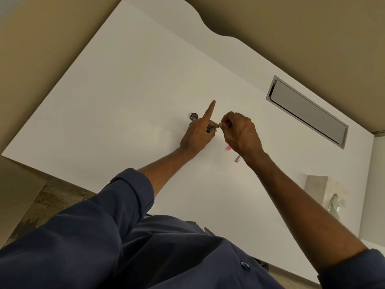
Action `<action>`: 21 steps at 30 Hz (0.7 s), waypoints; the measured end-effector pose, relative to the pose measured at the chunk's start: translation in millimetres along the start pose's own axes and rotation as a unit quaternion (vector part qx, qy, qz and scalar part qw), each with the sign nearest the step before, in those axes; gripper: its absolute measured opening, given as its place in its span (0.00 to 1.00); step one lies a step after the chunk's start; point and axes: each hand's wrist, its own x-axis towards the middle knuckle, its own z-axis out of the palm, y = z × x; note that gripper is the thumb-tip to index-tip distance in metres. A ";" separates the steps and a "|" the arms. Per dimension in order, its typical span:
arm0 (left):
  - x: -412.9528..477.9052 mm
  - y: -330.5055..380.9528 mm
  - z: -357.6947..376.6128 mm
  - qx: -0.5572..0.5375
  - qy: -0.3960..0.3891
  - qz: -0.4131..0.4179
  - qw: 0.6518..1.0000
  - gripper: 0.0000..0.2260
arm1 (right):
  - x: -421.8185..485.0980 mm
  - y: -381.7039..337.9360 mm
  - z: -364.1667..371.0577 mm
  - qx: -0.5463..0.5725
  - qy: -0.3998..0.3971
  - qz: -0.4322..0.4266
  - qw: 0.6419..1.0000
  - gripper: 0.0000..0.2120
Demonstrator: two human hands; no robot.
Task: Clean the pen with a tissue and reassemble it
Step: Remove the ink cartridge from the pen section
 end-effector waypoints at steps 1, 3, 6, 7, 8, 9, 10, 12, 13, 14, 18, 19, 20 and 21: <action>-0.4 0.6 -0.2 -0.002 -0.003 -0.001 1.000 0.40 | 0.0 0.4 -0.7 -0.010 -0.004 0.002 1.000 0.06; -1.4 0.9 0.7 -0.006 -0.003 -0.003 1.000 0.39 | 0.9 0.1 -1.2 -0.024 -0.008 0.021 0.999 0.07; -1.9 1.4 0.6 -0.005 -0.001 -0.002 1.000 0.39 | 3.5 -1.0 -0.6 -0.046 -0.004 0.037 0.998 0.15; -1.6 1.3 0.4 -0.005 -0.002 -0.001 1.000 0.39 | 3.9 -0.8 -0.7 -0.056 0.000 0.040 0.998 0.17; -1.3 1.4 0.2 -0.004 -0.001 -0.001 1.000 0.39 | 3.8 -0.5 -0.5 -0.067 0.003 0.042 0.997 0.18; -1.3 1.6 0.1 -0.003 -0.001 0.000 1.000 0.39 | 3.4 -0.4 -0.1 -0.079 0.008 0.040 0.996 0.19; -1.1 1.5 0.3 -0.001 -0.001 0.001 1.000 0.39 | 3.2 -0.3 0.5 -0.090 0.012 0.038 0.995 0.20; -0.8 1.3 1.4 -0.002 -0.001 0.006 1.000 0.38 | 3.0 -1.1 1.8 -0.111 0.016 0.034 0.993 0.21; -0.7 1.0 2.0 -0.003 -0.002 0.006 1.000 0.38 | 3.0 -1.8 2.0 -0.117 0.014 0.032 0.992 0.21; -0.8 1.0 2.2 -0.004 -0.003 0.006 1.000 0.38 | 3.2 -2.4 1.9 -0.121 0.012 0.031 0.992 0.21; -0.9 -0.3 2.2 0.001 0.005 0.007 1.000 0.38 | 0.3 -1.5 -0.4 -0.061 0.011 0.014 0.998 0.19; -0.9 -0.5 2.1 0.002 0.006 0.006 1.000 0.38 | -1.2 -1.1 -1.8 -0.034 0.011 0.006 0.999 0.16; -1.0 -0.5 1.7 0.000 0.006 0.003 1.000 0.38 | -2.4 -0.3 -3.0 -0.018 0.009 -0.005 1.000 0.13; -1.1 -0.5 1.1 -0.001 0.006 0.000 1.000 0.38 | -3.4 0.8 -3.7 -0.013 0.006 -0.019 1.000 0.10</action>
